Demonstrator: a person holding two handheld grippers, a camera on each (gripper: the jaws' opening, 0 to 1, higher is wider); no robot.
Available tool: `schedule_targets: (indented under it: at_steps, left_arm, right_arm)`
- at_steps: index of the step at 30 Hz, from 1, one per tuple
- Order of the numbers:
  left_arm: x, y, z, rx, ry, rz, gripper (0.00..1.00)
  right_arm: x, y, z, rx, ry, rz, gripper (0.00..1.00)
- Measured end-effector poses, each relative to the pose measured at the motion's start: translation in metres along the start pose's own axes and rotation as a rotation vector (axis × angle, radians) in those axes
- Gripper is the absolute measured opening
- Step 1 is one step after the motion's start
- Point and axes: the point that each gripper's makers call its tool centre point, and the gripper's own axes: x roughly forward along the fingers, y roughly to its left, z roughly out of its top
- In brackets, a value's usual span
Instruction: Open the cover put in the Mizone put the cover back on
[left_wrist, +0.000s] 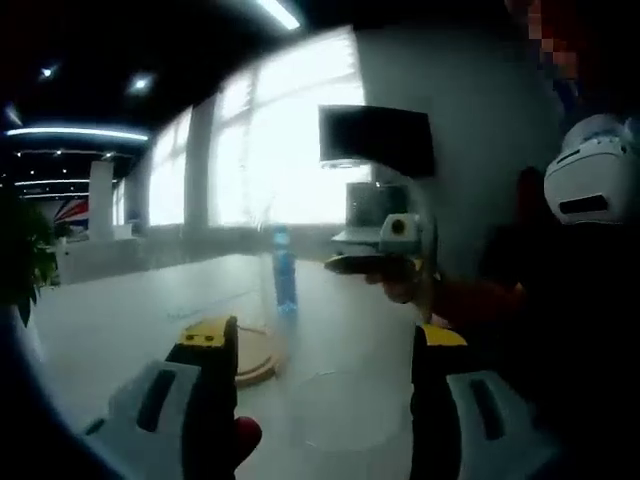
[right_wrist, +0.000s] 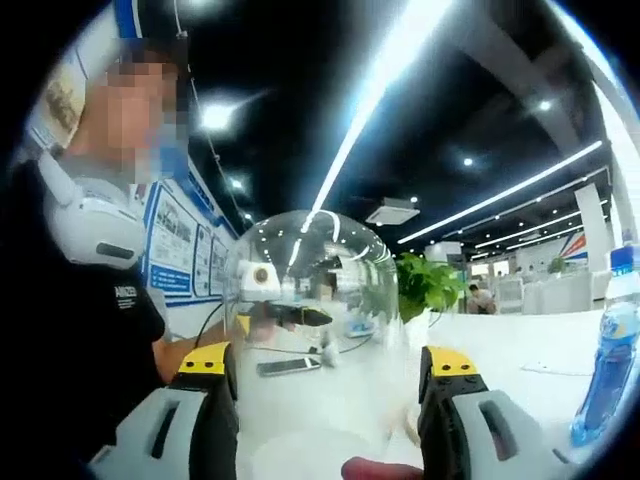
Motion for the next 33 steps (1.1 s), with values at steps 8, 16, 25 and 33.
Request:
schedule_targets:
  at_steps: [8, 16, 25, 33]
  left_arm:
    - [-0.022, 0.029, -0.003, -0.062, -0.043, 0.136, 0.37]
    - [-0.028, 0.038, -0.01, -0.007, -0.033, 0.192, 0.29]
    - [-0.025, 0.057, -0.015, 0.0, -0.04, 0.248, 0.29]
    - [-0.016, 0.079, -0.014, -0.007, -0.052, 0.269, 0.29]
  right_arm:
    - [-0.009, 0.005, -0.003, -0.042, 0.003, -0.043, 0.52]
    - [-0.02, 0.001, -0.002, -0.069, -0.034, -0.089, 0.37]
    - [-0.044, -0.04, -0.011, -0.036, -0.01, -0.327, 0.26]
    - [-0.057, -0.058, -0.017, -0.04, 0.017, -0.423, 0.24]
